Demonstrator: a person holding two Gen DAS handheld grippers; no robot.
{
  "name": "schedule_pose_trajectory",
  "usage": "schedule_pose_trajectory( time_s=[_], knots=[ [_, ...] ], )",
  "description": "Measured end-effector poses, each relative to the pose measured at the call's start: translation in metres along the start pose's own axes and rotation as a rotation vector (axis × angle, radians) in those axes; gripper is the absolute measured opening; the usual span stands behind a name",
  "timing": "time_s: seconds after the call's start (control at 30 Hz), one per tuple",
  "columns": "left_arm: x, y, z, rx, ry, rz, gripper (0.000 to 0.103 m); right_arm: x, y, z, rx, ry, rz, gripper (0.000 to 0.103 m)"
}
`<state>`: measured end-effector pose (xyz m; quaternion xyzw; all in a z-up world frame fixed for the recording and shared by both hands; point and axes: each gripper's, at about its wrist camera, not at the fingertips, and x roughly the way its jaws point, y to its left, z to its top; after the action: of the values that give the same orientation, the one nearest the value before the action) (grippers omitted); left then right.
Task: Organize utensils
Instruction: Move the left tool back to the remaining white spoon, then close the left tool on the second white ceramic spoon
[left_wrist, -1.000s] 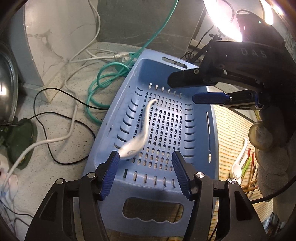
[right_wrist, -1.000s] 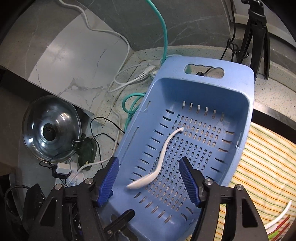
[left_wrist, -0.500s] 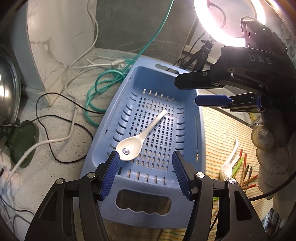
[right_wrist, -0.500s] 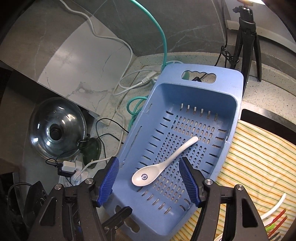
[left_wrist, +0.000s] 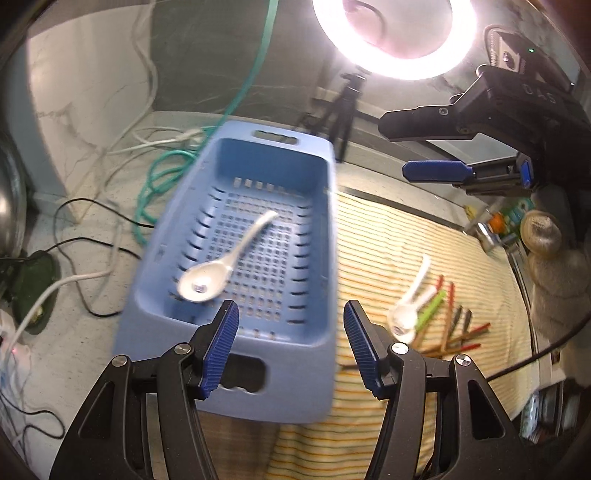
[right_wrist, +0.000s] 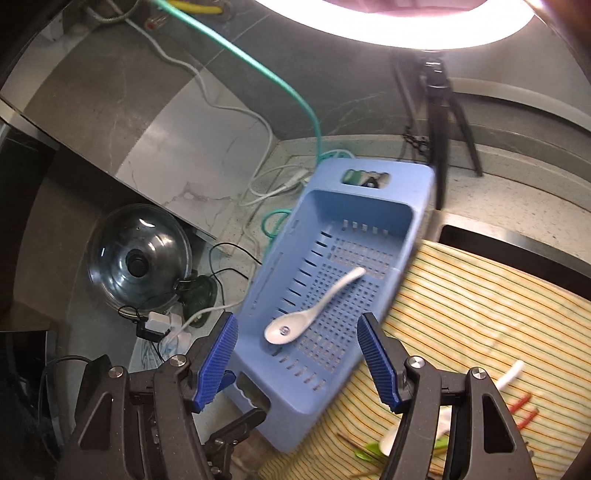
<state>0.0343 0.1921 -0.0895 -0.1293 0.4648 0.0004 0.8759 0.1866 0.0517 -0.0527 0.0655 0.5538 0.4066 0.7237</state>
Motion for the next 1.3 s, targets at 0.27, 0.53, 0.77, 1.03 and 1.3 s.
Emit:
schedule_pose_trajectory(
  time_s=[0.27,0.53,0.77,1.03,1.3],
  knots=[
    [0.021,-0.046,-0.010,0.084,0.059,-0.071,0.059,-0.022,-0.063,-0.023,0.083,0.029,-0.068,0.064],
    [0.045,-0.082,-0.019,0.159,0.120,-0.102,0.059,-0.016,-0.125,-0.044,0.208,0.074,-0.111,0.063],
    [0.067,-0.101,-0.026,0.207,0.171,-0.090,0.059,0.006,-0.151,-0.053,0.261,0.122,-0.126,0.061],
    [0.084,-0.109,-0.028,0.212,0.197,-0.093,0.059,0.025,-0.161,-0.058,0.278,0.155,-0.129,0.055],
    [0.097,-0.117,-0.027,0.220,0.204,-0.087,0.056,0.037,-0.166,-0.059,0.301,0.180,-0.129,0.047]
  ],
)
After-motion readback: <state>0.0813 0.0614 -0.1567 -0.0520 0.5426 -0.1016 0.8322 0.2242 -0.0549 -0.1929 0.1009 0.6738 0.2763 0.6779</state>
